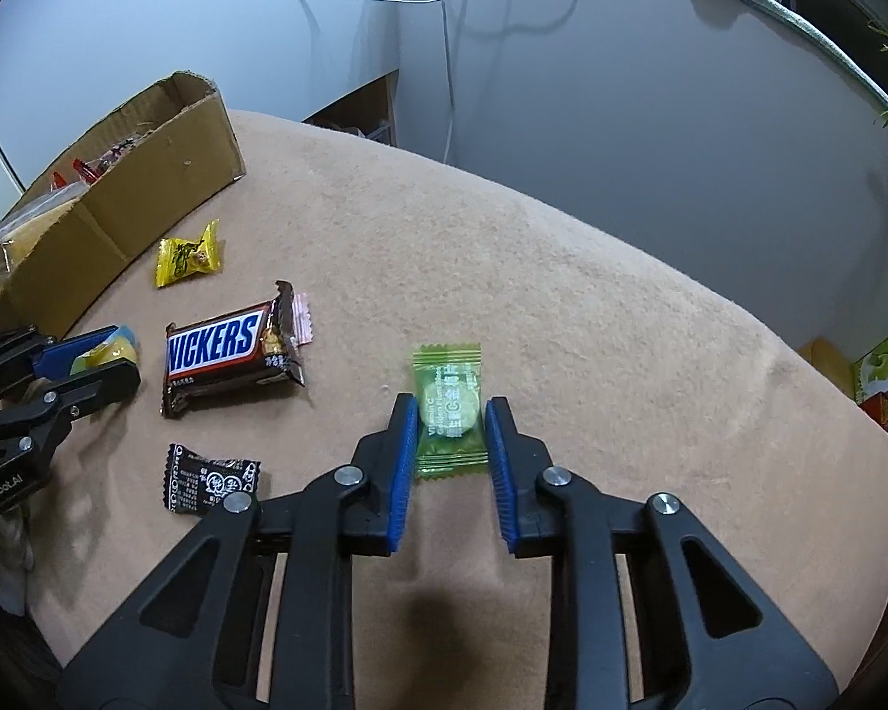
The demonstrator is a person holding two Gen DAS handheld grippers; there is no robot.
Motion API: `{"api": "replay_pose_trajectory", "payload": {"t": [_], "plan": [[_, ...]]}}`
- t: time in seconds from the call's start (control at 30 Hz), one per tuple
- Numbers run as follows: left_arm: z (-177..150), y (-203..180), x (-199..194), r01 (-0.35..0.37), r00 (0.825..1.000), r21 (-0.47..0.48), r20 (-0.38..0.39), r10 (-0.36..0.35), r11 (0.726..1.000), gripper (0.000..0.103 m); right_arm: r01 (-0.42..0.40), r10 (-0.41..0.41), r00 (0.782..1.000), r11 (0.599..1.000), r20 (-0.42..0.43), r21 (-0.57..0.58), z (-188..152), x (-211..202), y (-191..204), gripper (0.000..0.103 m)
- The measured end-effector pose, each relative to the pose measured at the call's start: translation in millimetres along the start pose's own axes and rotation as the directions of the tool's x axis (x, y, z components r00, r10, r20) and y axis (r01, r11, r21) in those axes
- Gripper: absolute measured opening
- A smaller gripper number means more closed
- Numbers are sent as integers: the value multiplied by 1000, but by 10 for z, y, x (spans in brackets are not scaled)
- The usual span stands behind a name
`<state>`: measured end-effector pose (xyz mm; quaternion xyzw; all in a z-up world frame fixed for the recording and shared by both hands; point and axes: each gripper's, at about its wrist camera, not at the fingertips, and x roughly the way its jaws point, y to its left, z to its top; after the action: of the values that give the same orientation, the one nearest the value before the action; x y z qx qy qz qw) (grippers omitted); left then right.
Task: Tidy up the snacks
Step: 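Grasp the second jelly cup with the left tool while the right tool grasps the green candy, then carry the jelly cup and green candy with both tools over the box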
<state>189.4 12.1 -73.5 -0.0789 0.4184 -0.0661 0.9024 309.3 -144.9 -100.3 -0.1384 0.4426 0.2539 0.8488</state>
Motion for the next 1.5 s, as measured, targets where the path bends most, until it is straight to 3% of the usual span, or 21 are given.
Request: {"api": "replay_pose_trajectory", "payload": {"t": [0.33,0.47,0.87,1.07,1.3,1.5], "plan": [[-6,-52,-110,11,999,37,46,-13,999,23,-39,38,999,998,27,55,-89,-113,-82,23],[26,-70,-251,46,995,40,82,-49,998,23,-45,42,998,996,50,77,-97,-242,-120,23],[168,40,-861,118,964,28,235,-122,993,23,-94,84,985,994,154,59,97,-786,205,23],[288,399,-1184,66,944,-28,326,-54,997,23,-129,128,970,992,204,-7,349,-1016,604,23],[392,1008,-1419,14,922,-149,385,45,989,23,-185,192,956,981,224,-53,657,-979,1030,23],[331,1340,-1296,-15,932,-233,348,98,972,23,-241,253,947,967,198,-82,913,-800,1386,23]]}}
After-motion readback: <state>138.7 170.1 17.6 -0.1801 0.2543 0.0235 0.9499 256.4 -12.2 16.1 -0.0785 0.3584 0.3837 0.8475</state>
